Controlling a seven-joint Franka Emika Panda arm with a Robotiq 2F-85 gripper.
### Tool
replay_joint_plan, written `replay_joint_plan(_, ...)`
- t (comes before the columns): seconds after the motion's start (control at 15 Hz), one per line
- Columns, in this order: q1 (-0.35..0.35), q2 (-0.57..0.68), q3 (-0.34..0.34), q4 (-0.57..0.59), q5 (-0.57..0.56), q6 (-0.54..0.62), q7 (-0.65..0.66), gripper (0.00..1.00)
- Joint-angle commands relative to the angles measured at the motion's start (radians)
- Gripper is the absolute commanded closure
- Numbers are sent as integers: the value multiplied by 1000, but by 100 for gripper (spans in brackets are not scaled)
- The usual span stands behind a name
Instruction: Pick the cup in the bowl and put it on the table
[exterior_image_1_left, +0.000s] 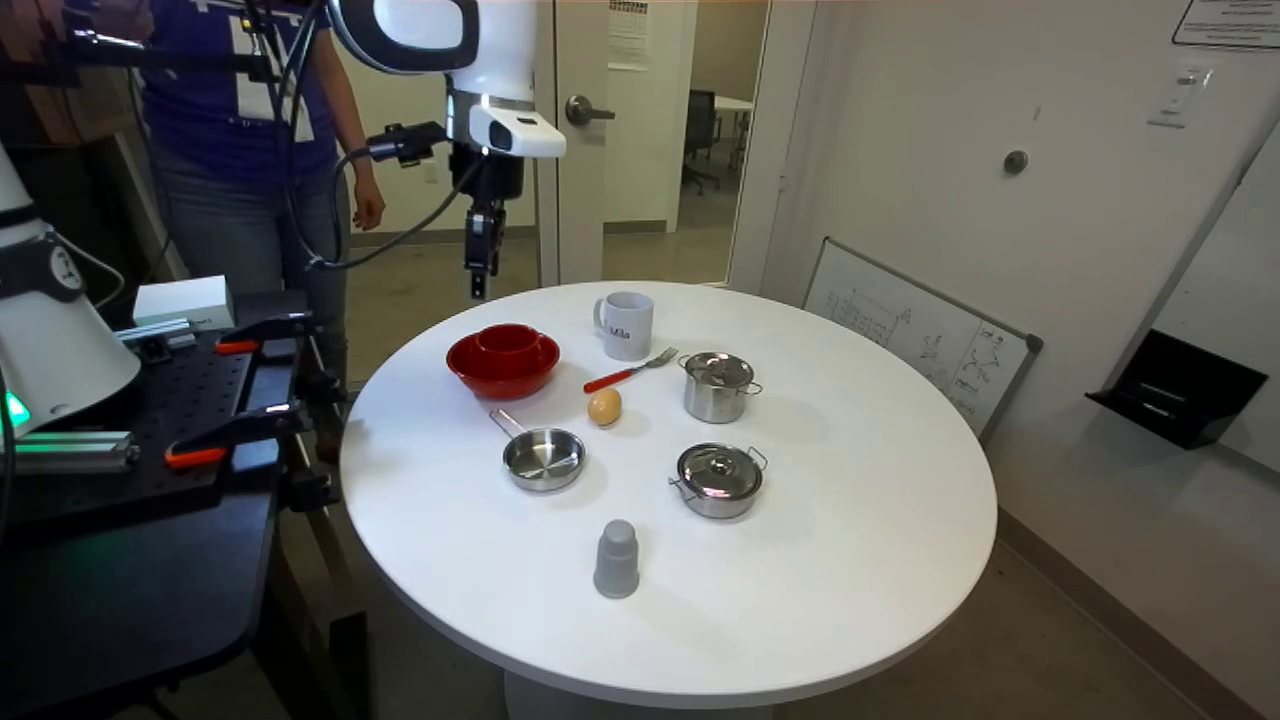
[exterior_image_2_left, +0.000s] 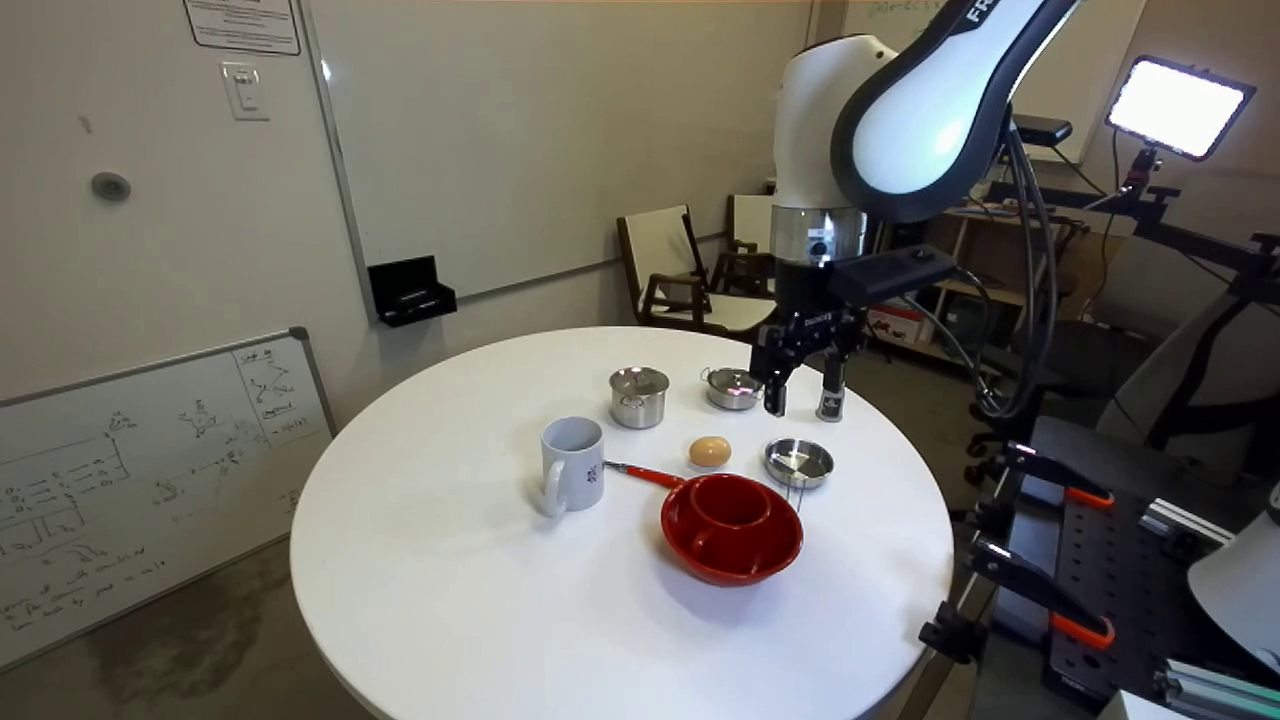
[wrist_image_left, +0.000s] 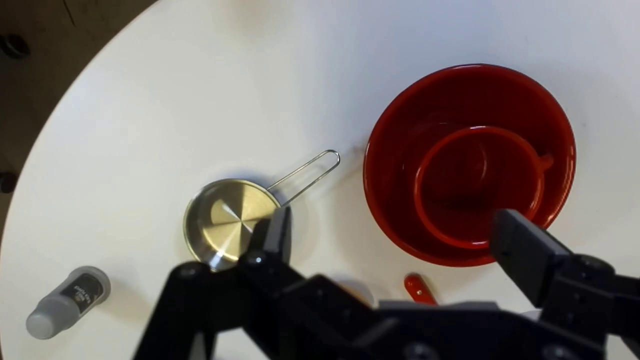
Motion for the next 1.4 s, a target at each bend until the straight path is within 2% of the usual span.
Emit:
replay_joint_plan(0.0,15,71,-3,20,118,58,-107,0)
replay_joint_plan(0.27,7,165,22,48,238,144,-210,0)
replay_joint_plan(0.67,2,299,59,130,281,185,-252,0)
replay_joint_plan(1.07,19,405,55,206,284,177,-213,0)
replay_joint_plan(1.2,23,432,48,221,286,177,-197,10)
replay_joint_plan(1.27,23,445,46,227,289,176,-192,28)
replay_joint_plan(1.33,24,456,44,233,291,176,-187,31)
